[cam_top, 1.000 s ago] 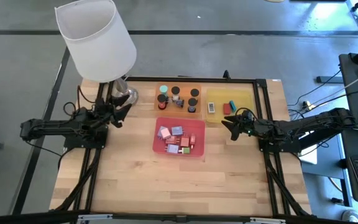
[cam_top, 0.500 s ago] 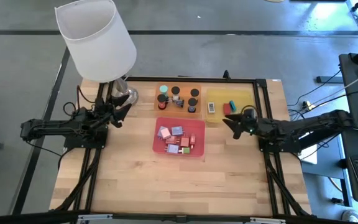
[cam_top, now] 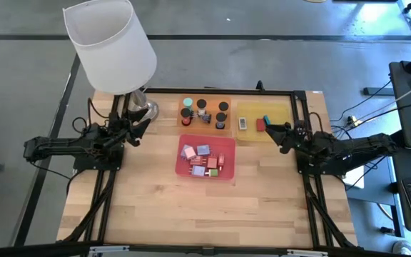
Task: Pick & Place Office items
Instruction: Return to Home Position
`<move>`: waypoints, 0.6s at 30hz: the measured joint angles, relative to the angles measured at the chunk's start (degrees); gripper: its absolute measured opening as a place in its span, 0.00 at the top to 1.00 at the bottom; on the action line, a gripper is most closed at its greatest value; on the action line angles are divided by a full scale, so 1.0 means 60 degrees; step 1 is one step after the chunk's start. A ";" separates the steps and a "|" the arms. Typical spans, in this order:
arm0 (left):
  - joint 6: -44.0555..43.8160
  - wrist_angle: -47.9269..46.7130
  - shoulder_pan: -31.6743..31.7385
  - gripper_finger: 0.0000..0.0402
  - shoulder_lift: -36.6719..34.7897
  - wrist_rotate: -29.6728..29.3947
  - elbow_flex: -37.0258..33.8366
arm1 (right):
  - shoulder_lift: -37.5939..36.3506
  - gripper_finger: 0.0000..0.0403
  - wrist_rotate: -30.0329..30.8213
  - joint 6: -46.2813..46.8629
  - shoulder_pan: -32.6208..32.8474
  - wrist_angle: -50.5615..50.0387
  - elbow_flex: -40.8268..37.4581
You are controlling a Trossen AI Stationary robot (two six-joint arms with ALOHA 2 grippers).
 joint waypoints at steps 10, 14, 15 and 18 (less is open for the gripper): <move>0.0000 0.0004 0.0000 0.27 0.0003 0.0000 0.0000 | -0.0537 0.55 0.0000 0.0000 -0.0002 -0.0003 0.0000; 0.0000 0.0004 0.0000 0.27 0.0004 0.0000 0.0000 | -0.0510 0.55 0.0000 0.0000 -0.0003 -0.0004 0.0000; 0.0000 0.0004 0.0000 0.27 0.0004 0.0000 0.0000 | -0.0510 0.55 0.0000 0.0000 -0.0003 -0.0008 0.0000; 0.0000 0.0004 0.0000 0.27 0.0004 0.0000 0.0000 | -0.0510 0.55 0.0000 0.0000 -0.0002 -0.0007 0.0000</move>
